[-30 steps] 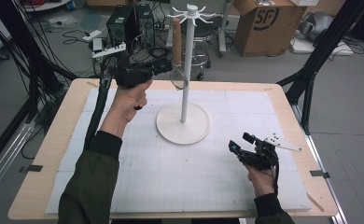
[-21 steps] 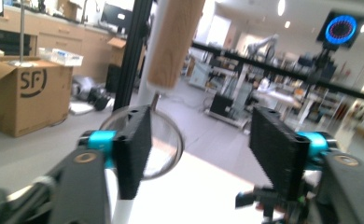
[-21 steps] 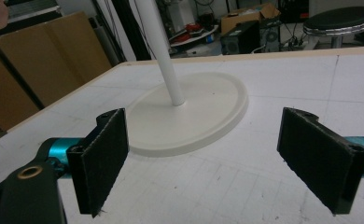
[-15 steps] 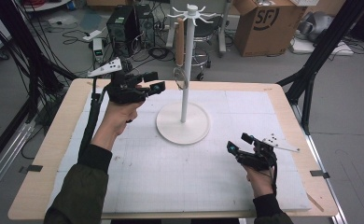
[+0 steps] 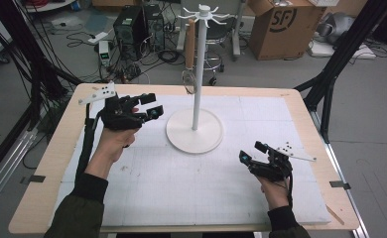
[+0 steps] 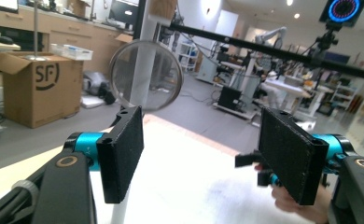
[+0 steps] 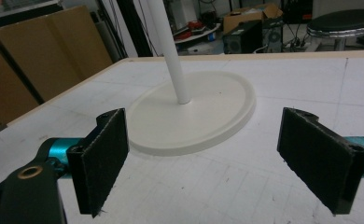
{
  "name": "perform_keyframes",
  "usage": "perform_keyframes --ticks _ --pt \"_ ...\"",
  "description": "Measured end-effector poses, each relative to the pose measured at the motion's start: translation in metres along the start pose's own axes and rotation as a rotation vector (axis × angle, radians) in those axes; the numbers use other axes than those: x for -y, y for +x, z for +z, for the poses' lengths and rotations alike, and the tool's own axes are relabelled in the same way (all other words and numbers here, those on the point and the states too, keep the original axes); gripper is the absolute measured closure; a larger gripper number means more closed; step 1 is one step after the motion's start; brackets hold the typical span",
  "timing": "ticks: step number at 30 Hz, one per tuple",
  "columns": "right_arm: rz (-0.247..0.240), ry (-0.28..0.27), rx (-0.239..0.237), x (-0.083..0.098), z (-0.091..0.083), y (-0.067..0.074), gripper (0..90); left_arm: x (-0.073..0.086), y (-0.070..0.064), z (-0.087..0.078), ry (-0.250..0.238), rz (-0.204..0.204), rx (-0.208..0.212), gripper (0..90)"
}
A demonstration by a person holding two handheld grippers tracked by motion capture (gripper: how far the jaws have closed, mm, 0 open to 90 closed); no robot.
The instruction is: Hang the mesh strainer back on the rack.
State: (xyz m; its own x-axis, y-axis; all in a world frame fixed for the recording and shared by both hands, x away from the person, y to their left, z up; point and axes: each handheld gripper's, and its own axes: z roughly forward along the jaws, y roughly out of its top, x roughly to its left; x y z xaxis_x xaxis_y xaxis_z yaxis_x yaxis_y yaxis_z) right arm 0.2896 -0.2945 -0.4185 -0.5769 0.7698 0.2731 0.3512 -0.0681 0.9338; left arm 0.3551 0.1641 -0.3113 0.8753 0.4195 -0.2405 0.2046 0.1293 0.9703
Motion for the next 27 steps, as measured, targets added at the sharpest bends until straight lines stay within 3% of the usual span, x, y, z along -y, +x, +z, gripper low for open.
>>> perform_keyframes --ticks 5,13,27 --pt "-0.016 0.014 0.000 0.001 0.004 0.004 15.5 0.017 -0.002 -0.016 0.002 -0.032 0.011 30.7" --pt "-0.028 0.019 -0.003 0.001 0.006 0.008 15.5 0.039 -0.007 -0.029 0.011 -0.021 -0.002 30.2" --pt "-0.043 0.034 -0.010 0.002 0.010 0.014 15.5 0.079 -0.012 -0.049 0.020 -0.045 -0.023 29.0"
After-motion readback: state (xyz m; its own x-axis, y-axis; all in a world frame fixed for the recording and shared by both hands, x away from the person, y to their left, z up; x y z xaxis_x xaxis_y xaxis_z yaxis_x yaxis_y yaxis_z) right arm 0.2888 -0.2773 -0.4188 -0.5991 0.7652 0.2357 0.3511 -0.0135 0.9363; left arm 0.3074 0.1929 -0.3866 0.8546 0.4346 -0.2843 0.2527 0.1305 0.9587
